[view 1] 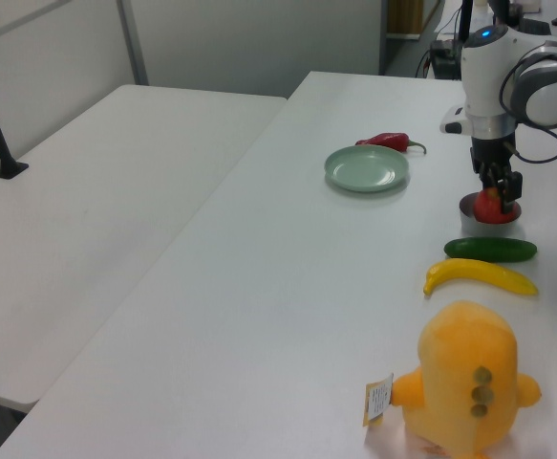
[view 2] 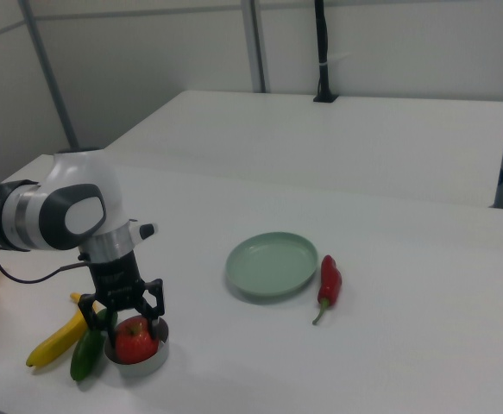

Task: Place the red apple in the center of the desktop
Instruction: 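Lift the red apple up out of the grey bowl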

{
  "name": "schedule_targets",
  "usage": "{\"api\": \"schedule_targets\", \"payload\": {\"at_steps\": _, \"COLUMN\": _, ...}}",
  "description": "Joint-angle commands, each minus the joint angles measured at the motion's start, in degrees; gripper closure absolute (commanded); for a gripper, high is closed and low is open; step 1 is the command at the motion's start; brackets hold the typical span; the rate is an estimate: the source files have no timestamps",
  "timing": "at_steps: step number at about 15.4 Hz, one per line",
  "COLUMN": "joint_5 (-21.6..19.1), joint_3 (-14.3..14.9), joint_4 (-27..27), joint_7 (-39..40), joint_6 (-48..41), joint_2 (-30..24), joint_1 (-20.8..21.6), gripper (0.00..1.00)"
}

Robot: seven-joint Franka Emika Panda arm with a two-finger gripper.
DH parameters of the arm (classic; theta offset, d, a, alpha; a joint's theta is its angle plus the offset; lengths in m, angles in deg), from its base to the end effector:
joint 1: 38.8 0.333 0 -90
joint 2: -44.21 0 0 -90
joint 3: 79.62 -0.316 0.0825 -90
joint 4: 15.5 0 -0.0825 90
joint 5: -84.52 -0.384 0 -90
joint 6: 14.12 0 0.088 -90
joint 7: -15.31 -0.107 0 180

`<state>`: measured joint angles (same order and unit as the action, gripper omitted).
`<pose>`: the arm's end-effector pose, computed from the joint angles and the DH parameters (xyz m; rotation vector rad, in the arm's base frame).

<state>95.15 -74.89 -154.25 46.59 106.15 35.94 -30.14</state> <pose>0.4496 0.0222 0.3504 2.8352 1.0744 -0.3126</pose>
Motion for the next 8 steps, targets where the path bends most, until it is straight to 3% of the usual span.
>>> {"api": "schedule_targets", "payload": {"at_steps": 1, "joint_5": 0.63, "joint_3": 0.10, "joint_4": 1.72, "joint_7": -0.87, "joint_6": -6.70, "joint_2": -5.16, "joint_1": 0.57, "gripper": 0.90}}
{"api": "schedule_targets", "payload": {"at_steps": 5, "joint_5": -0.86, "joint_3": 0.01, "joint_4": 8.99, "joint_7": -1.14, "joint_6": -15.92, "joint_2": -6.06, "joint_1": 0.57, "gripper": 0.89}}
{"api": "schedule_targets", "payload": {"at_steps": 8, "joint_5": -5.26, "joint_3": 0.01, "joint_4": 17.78, "joint_7": -1.05, "joint_6": -24.53, "joint_2": -5.53, "joint_1": 0.48, "gripper": 0.88}}
